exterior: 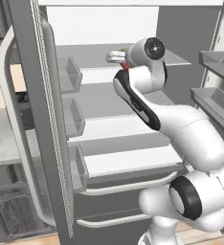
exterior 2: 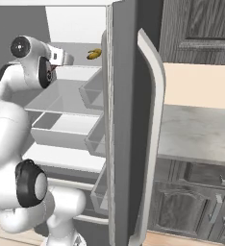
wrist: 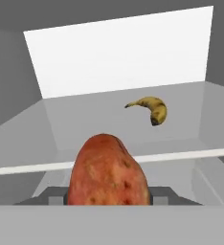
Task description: Pick sweet potato from the fridge and place it on the plate on the counter.
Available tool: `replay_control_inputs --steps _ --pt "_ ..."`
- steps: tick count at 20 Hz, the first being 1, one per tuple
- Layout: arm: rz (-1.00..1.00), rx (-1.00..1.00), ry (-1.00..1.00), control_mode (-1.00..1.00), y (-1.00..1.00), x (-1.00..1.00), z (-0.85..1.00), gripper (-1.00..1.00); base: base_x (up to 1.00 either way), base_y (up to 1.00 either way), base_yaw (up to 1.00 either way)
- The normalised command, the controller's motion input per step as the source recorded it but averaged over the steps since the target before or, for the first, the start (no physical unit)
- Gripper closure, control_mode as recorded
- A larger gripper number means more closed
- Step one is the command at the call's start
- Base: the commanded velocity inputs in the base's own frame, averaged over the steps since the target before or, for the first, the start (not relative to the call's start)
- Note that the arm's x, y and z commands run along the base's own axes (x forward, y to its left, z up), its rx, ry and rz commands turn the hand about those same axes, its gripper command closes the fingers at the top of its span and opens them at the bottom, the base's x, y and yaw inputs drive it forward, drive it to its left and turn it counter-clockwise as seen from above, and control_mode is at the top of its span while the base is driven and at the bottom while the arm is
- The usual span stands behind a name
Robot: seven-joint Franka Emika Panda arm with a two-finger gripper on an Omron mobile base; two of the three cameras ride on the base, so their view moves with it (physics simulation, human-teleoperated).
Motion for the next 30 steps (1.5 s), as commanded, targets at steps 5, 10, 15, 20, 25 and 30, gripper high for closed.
replay_control_inputs --steps 5,10,15,20,25,30 --pt "-0.04 0.0 0.0 -1.0 -0.04 -1.0 0.04 1.0 0.0 0.0 0.0" --pt "-0.06 0.0 0.2 -1.0 -0.2 -1.0 0.0 1.0 0.0 0.0 0.0" --pt "-0.04 0.0 0.28 -1.0 -0.19 -1.0 -0.01 1.0 0.0 0.0 0.0" --pt "-0.06 0.0 0.26 -1.0 -0.01 -0.98 -0.07 1.0 0.0 0.0 0.0" --pt "-0.03 0.0 0.17 -1.0 -0.08 -0.45 -0.41 1.0 0.0 0.0 0.0" --pt "0.0 0.0 0.19 -1.0 -0.23 -0.07 -0.49 1.0 0.0 0.0 0.0"
